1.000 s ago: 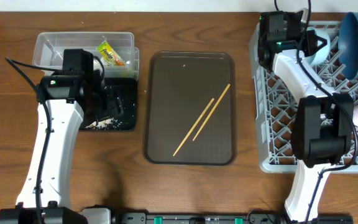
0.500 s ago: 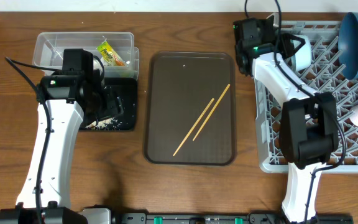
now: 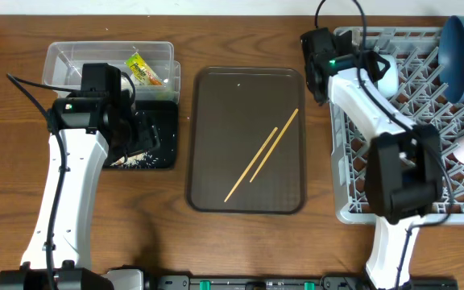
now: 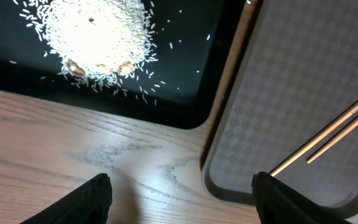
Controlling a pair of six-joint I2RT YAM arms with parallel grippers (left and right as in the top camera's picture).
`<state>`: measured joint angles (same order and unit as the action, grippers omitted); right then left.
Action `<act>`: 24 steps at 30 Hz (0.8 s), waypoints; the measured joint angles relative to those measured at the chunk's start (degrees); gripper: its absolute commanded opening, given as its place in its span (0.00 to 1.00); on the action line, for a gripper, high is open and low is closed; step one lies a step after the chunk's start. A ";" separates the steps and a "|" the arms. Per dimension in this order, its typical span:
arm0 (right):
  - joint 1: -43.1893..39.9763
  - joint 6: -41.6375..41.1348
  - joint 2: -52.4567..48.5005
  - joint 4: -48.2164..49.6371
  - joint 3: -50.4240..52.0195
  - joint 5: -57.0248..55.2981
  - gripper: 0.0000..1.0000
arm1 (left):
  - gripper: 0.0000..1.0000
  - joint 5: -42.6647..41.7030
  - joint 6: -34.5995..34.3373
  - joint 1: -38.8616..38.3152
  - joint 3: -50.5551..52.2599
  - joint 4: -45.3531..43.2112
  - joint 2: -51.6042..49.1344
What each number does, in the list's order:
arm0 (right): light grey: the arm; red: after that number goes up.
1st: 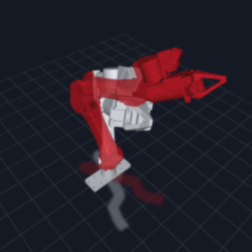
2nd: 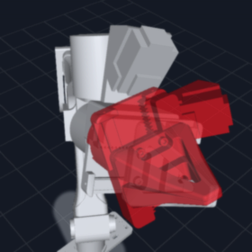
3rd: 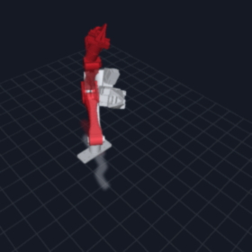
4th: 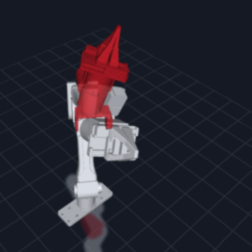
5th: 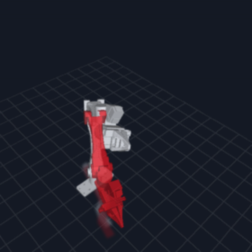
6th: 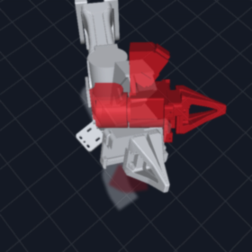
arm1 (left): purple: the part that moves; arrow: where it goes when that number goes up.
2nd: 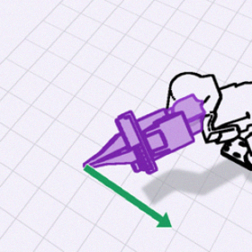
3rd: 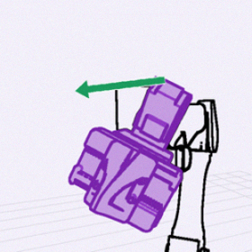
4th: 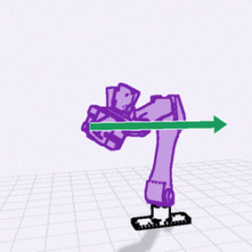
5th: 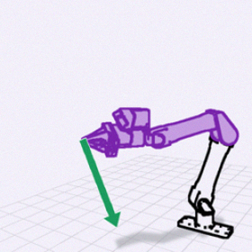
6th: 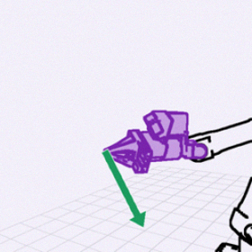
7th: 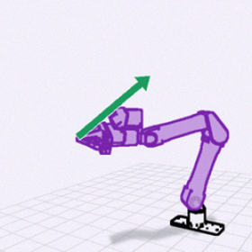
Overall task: Sort waste into correct bins and load items into the dishwasher rack
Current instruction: 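Set the bowl upright in the rack and open the right gripper, then move the right gripper to the chopsticks and grasp one chopstick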
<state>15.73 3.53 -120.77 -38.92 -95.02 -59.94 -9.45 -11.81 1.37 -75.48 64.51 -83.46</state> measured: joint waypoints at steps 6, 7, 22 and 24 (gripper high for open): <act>0.02 -1.05 11.72 -2.67 0.00 14.75 0.80 | 0.75 0.00 0.02 0.00 0.00 0.00 0.00; 0.02 -1.09 13.62 -3.56 -0.07 18.45 0.78 | 0.75 0.00 0.02 0.00 0.00 0.00 0.00; 11.02 -24.28 16.24 -16.13 -0.26 60.11 0.57 | 0.75 0.02 0.00 0.00 0.00 0.00 0.00; 12.98 -28.28 14.34 -17.90 -0.26 60.19 0.57 | 0.75 0.00 0.00 0.00 0.00 -0.02 0.00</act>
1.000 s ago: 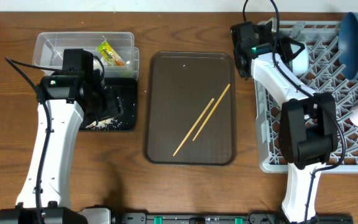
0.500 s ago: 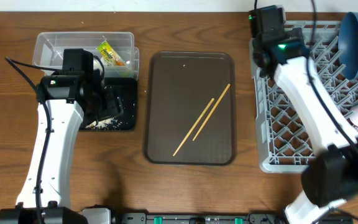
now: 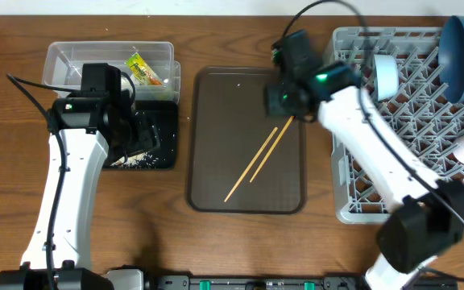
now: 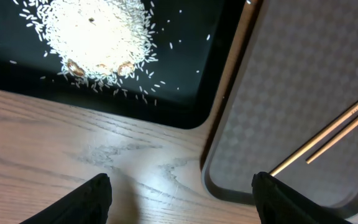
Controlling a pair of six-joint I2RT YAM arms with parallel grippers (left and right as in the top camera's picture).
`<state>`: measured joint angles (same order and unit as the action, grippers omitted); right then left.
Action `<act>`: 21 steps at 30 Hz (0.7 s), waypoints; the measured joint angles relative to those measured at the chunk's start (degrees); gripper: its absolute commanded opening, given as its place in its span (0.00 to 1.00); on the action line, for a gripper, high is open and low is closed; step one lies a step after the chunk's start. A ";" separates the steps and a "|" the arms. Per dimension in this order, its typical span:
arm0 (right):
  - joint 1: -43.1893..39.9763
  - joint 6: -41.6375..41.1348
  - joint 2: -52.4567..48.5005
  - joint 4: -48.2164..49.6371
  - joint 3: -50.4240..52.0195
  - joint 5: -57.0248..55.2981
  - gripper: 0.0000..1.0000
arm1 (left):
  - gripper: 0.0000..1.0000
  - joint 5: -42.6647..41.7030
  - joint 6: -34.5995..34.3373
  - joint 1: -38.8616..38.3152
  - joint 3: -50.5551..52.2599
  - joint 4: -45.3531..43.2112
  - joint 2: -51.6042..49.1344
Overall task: Sort waste into correct bins and load items into the dishwasher rack
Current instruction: 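Move the right gripper to the chopsticks and grasp one chopstick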
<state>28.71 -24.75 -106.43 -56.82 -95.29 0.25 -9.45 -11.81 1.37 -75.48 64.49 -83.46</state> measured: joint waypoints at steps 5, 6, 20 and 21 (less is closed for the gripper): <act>3.54 -7.91 -5.38 -3.87 0.11 -0.94 0.58 | 0.75 0.00 0.00 0.00 0.00 -0.02 0.00; 4.07 -9.27 -6.56 -4.33 0.11 -1.11 0.58 | 0.75 0.02 0.00 0.00 0.00 0.00 0.00; 4.96 -19.21 -15.06 -6.05 1.33 -2.23 0.48 | 0.75 0.02 0.00 0.00 0.00 -0.07 0.00; 4.96 -19.45 -15.41 -5.99 1.40 -2.34 0.47 | 0.75 0.02 0.00 0.00 0.00 -0.11 0.00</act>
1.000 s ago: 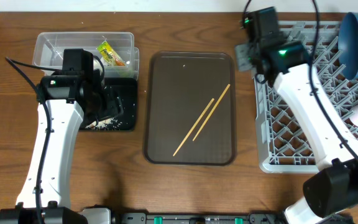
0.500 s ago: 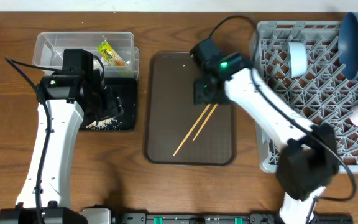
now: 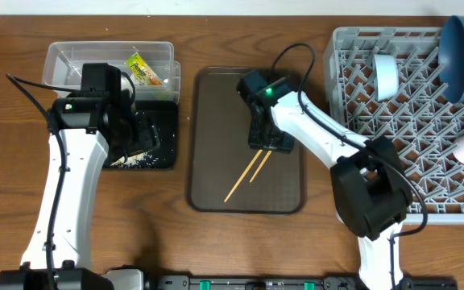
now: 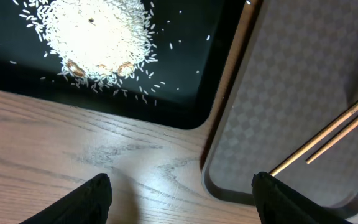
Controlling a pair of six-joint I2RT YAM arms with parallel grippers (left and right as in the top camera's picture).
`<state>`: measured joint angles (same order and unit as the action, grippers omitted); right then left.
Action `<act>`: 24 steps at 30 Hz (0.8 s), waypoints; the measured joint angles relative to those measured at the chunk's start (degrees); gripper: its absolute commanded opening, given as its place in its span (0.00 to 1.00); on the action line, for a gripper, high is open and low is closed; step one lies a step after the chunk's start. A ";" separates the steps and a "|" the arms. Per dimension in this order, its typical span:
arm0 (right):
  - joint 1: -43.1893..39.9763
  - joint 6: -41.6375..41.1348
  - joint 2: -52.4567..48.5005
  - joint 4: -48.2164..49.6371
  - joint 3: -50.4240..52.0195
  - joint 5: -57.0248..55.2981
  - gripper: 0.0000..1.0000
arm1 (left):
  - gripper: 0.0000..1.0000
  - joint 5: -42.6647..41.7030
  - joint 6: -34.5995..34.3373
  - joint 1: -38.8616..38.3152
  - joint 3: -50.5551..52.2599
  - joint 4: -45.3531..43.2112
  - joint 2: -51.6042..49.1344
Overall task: Sort waste into correct bins and load items into the dishwasher rack
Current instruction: 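Move the right gripper to the chopsticks and grasp one chopstick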
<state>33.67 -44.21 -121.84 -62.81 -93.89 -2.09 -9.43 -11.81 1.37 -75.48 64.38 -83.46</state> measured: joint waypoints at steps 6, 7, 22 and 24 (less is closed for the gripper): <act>0.00 -0.61 -0.46 0.02 0.39 -0.98 0.47 | 0.75 0.00 0.00 0.00 0.00 -0.09 0.00; 0.00 -0.61 -0.46 0.04 0.44 -1.11 0.47 | 0.75 0.00 0.00 0.00 0.00 -0.09 0.00; 0.00 -1.53 -0.37 4.94 6.36 -1.55 0.46 | 0.75 0.00 0.00 0.00 0.00 -0.11 0.00; 0.00 -1.68 -0.37 5.31 6.45 -1.55 0.45 | 0.75 0.00 0.00 0.00 0.00 -0.11 0.00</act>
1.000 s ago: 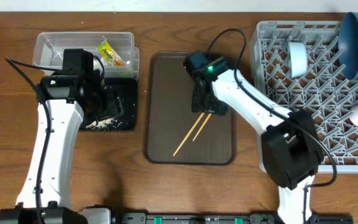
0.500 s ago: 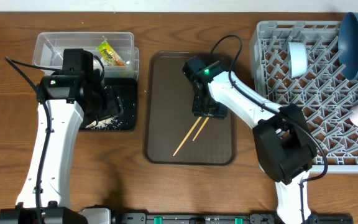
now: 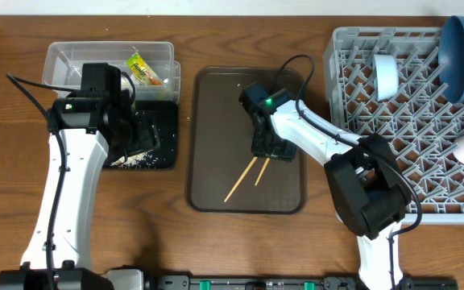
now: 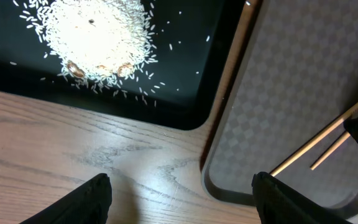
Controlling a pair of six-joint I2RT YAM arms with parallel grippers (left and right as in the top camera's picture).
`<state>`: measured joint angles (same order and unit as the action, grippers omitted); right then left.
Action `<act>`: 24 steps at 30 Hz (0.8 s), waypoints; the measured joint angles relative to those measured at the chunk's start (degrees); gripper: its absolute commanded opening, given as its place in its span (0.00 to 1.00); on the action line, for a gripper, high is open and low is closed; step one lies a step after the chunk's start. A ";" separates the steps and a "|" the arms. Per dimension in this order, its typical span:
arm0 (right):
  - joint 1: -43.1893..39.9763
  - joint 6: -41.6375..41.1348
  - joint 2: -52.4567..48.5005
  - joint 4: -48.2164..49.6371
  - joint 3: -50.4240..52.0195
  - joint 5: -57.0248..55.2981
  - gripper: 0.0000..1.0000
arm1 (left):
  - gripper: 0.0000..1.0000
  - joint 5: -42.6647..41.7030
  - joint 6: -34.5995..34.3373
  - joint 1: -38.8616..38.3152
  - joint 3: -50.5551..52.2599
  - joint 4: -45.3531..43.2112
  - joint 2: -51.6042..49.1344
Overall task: Sort waste into correct bins and load items into the dishwasher rack
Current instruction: 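Move the right gripper to the chopsticks and grasp one chopstick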
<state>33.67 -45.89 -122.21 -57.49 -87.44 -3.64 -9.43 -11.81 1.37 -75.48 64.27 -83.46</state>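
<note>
Two wooden chopsticks (image 3: 242, 179) lie slantwise on the brown tray (image 3: 216, 97); the left wrist view shows them too (image 4: 316, 149). My right gripper (image 3: 271, 147) is down on the tray over their upper ends. Its body hides its fingers, so their state is unclear; a dark part of it shows at the chopsticks. My left gripper (image 4: 182, 199) hangs open and empty above the table, by the corner of the black bin (image 3: 166, 121) that holds spilled rice (image 4: 98, 37). The dishwasher rack (image 3: 425, 137) stands at the right.
A clear bin (image 3: 71, 60) behind the black one holds a yellow-green wrapper (image 3: 143, 71). In the rack are a blue bowl (image 3: 461, 48), a white cup (image 3: 385, 76) and a white item at its right edge.
My right gripper has shifted slightly right and toward the front on the tray, onto the chopsticks' upper ends. The shorter-looking chopstick has slid a little. The left arm is unchanged.
My right gripper was first at the rack's back left corner by the white cup. It then hovered over the tray's far right part, then sat on the tray at the chopsticks' upper ends, where it is now. The left arm stayed still, open.
</note>
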 measured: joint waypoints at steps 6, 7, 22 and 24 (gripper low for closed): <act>0.00 -0.22 0.02 0.42 0.09 0.17 0.26 | 0.75 0.00 0.00 0.00 0.00 0.00 0.00; 0.00 -0.20 0.02 0.42 0.09 0.17 0.23 | 0.75 0.00 0.00 0.00 0.00 0.02 0.00; -0.02 -0.39 0.02 0.35 0.22 -0.02 0.02 | 0.75 0.00 0.00 0.00 0.00 0.02 0.00; -0.13 -0.39 0.02 0.33 0.22 0.04 0.01 | 0.75 0.00 0.00 0.00 0.00 0.02 0.00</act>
<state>33.54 -46.28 -122.19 -57.17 -87.22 -3.60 -9.43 -11.81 1.37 -75.48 64.29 -83.46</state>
